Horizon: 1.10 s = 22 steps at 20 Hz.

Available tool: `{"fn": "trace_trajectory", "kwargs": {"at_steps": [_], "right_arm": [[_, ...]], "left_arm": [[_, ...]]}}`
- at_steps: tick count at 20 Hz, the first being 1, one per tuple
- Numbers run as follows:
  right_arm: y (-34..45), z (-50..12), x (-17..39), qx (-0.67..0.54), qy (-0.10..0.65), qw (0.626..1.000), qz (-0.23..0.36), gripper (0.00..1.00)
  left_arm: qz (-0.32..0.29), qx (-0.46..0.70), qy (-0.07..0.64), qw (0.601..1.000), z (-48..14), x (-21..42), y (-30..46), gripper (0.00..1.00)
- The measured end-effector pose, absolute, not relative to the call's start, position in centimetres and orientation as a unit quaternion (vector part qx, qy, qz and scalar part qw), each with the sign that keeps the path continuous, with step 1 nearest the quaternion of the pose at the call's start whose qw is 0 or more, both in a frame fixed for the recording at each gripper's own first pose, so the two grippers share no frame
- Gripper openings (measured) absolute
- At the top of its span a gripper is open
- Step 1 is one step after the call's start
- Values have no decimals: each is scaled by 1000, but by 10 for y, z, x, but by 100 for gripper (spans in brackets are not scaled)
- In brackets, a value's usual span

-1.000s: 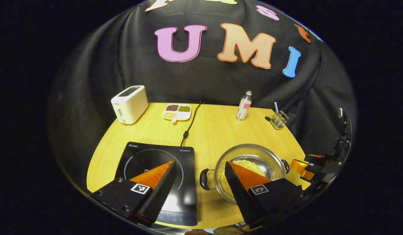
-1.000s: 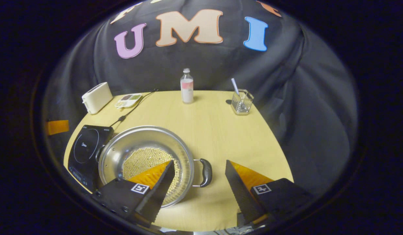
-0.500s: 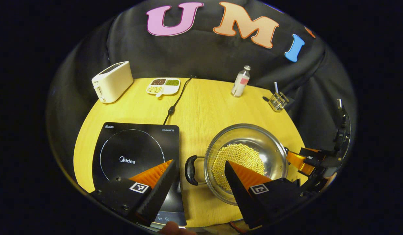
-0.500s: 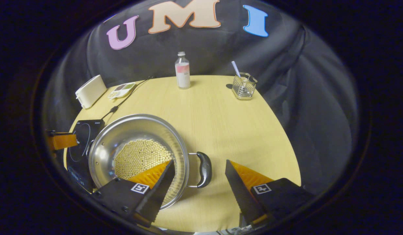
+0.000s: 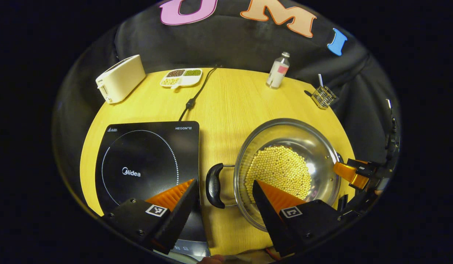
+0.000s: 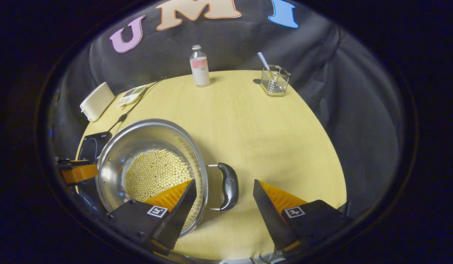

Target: First push the handle of the pot to place it horizontally, then grasp the pot with both hands and set it on the induction cooktop.

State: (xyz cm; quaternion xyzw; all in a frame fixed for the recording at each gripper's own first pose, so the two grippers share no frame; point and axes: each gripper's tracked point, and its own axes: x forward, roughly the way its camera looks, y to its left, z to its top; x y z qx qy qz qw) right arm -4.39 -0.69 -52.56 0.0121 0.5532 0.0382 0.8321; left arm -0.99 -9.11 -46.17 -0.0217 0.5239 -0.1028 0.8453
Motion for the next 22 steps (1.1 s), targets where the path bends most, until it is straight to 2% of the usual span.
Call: {"fn": "trace_trajectory", "kwargs": {"at_steps": [9,11,12,13,14,16,17,18,19,20,21,22], "right_arm": [[6,-550,-56,51,598,799,43,98],[9,-556,-59,56,610,789,47,97],[10,-561,-58,58,618,783,48,97],[12,-566,-60,60,625,776,50,97],[15,-570,-62,64,632,770,53,98],[21,-579,-66,70,645,759,58,96],[21,-581,-68,65,649,756,58,94],[16,-587,-71,55,650,756,55,83],[14,-585,-72,56,651,755,52,77],[14,-586,-75,62,653,753,51,75],[15,-593,-77,76,653,752,48,76],[13,-585,-73,90,653,751,46,72]], "left_arm": [[-115,-16,562,819,-490,-17,-101,96],[-113,-10,571,813,-494,-16,-100,100],[-112,-7,568,815,-495,-13,-100,96],[-112,-4,567,816,-497,-9,-101,99],[-109,0,570,814,-498,-8,-100,94],[-103,16,573,813,-502,-5,-98,93],[-98,24,575,812,-504,-3,-95,89],[-93,31,577,811,-507,-2,-93,87],[-91,32,581,809,-508,-2,-94,79],[-91,31,579,809,-508,0,-94,76],[-90,31,585,806,-509,0,-94,75],[-88,23,581,809,-509,1,-94,76]]}}
